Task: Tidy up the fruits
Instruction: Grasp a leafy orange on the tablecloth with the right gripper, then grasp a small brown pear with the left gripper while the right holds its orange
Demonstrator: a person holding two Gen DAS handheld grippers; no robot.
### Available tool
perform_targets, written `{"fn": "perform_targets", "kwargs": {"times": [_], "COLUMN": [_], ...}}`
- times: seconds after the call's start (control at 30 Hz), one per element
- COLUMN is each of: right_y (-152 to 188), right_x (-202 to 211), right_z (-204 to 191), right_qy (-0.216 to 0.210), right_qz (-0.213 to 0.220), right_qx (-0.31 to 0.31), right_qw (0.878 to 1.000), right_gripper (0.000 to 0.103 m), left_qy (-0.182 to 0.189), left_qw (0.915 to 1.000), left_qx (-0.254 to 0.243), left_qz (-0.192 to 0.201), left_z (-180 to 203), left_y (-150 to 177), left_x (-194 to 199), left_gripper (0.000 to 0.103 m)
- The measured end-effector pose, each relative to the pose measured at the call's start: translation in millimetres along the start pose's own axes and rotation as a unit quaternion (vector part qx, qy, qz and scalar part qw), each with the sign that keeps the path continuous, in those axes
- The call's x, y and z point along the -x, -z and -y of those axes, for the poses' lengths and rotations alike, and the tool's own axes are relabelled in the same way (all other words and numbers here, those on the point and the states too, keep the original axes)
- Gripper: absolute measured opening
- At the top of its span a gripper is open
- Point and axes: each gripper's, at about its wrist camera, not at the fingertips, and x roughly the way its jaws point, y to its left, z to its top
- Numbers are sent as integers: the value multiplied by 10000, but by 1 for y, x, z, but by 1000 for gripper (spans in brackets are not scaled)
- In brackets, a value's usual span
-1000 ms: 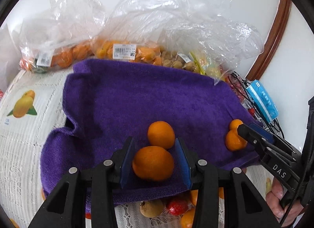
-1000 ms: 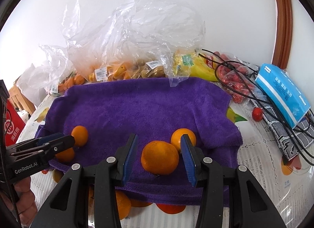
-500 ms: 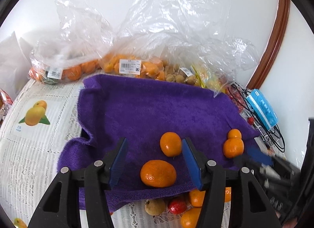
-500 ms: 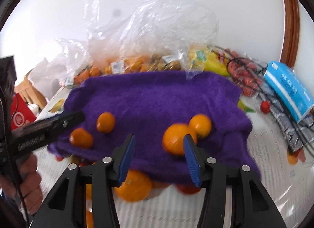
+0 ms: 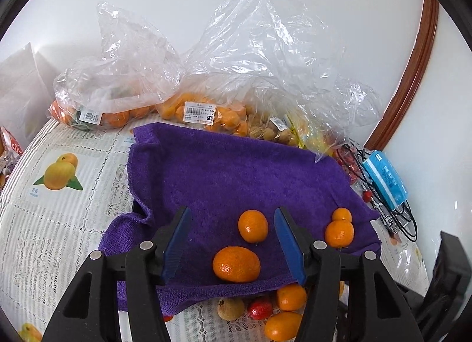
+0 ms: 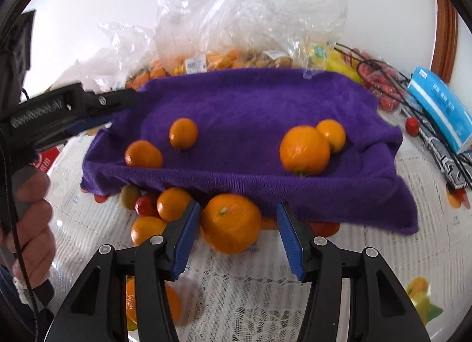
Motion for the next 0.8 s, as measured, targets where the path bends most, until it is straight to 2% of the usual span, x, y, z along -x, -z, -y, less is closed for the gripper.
{"fn": "perform_targets", "kwargs": {"times": [0.1,0.13,0.17,0.27,0.4,0.57,0.8], "right_y": [4,5,6,8,13,25,46], "right_x": [-10,-11,-9,2,24,47,62], "right_z": [-2,-1,-1,-1,8,22,41], "right_qy": [150,102,52,309,310,502,629], "right_qz": [-163,-170,-128,75,202,237,272], "right_qx": [45,22,-11,44,-103,-165,-377], "right_qw": [9997,9998,9999,9995,9993,9983,9969], "right_gripper": [52,43,44,43,43,44,44], "left_qy": [29,32,29,-15,-12,-284,-78], "left_qw": [10000,10000,10000,10000,10000,9988,9990], "left_qx": [27,26,14,-32,-88,-359,-196], "left_qz": [15,24,38,64,32,-160,-402], "left_z": [-1,-1,-1,1,4,5,-8], "left_y": [0,-1,-1,0,2,15,45], "left_x": [2,2,3,5,8,15,33], "left_gripper": [56,56,56,56,56,56,55]}}
